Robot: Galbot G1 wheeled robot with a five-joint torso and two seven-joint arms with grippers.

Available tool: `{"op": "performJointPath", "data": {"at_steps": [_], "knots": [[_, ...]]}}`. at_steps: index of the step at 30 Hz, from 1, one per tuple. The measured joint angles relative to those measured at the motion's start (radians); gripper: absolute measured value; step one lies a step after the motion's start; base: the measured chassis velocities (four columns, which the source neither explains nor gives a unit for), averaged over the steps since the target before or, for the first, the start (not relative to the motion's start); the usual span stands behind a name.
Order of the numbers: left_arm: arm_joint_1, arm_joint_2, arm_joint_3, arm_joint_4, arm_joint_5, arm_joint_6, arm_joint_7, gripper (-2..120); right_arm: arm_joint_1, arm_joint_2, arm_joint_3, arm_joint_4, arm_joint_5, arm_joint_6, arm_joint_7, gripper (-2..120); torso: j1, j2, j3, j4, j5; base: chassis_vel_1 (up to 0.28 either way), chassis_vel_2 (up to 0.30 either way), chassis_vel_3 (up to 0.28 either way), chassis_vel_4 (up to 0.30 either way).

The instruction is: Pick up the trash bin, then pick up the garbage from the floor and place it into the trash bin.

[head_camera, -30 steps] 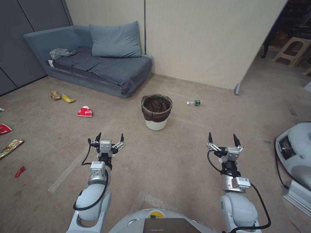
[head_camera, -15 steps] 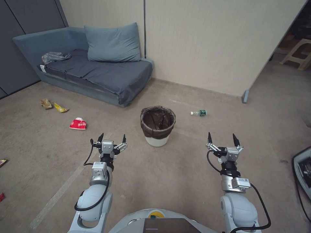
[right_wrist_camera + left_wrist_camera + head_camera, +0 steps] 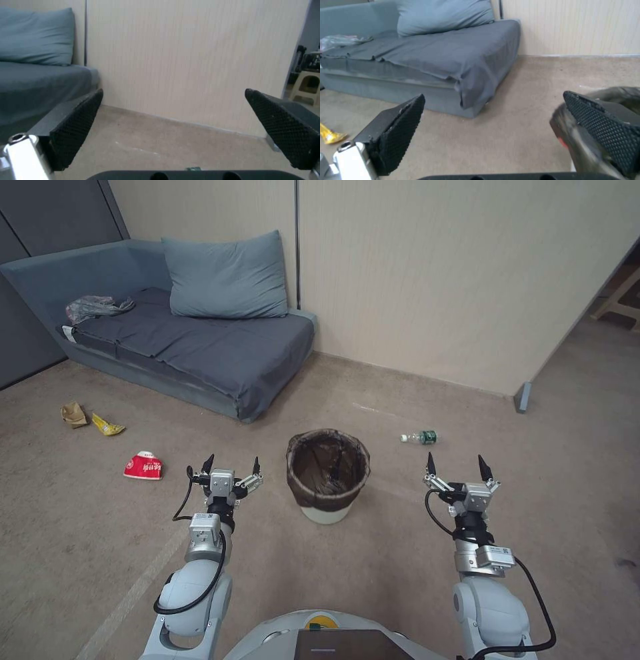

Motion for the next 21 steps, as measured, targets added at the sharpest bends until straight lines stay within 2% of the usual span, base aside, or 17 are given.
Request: {"op": "performJointPath", "data": {"at_steps": [13, 21], "knots": [[-0.001, 0.000, 0.000, 0.000, 0.000, 0.000, 0.000, 100, 0.001, 0.000, 0.000, 0.000, -0.001, 0.000, 0.000, 100, 0.000, 0.000, 0.000, -0.0002, -0.0002, -0.180, 0.187, 0.182, -0.182], [0.000, 0.000, 0.000, 0.001, 0.000, 0.000, 0.000, 100, 0.000, 0.000, 0.000, 0.000, -0.002, 0.000, 0.000, 100, 0.000, 0.000, 0.000, -0.0002, -0.0001, -0.044, 0.036, 0.034, -0.035]]}}
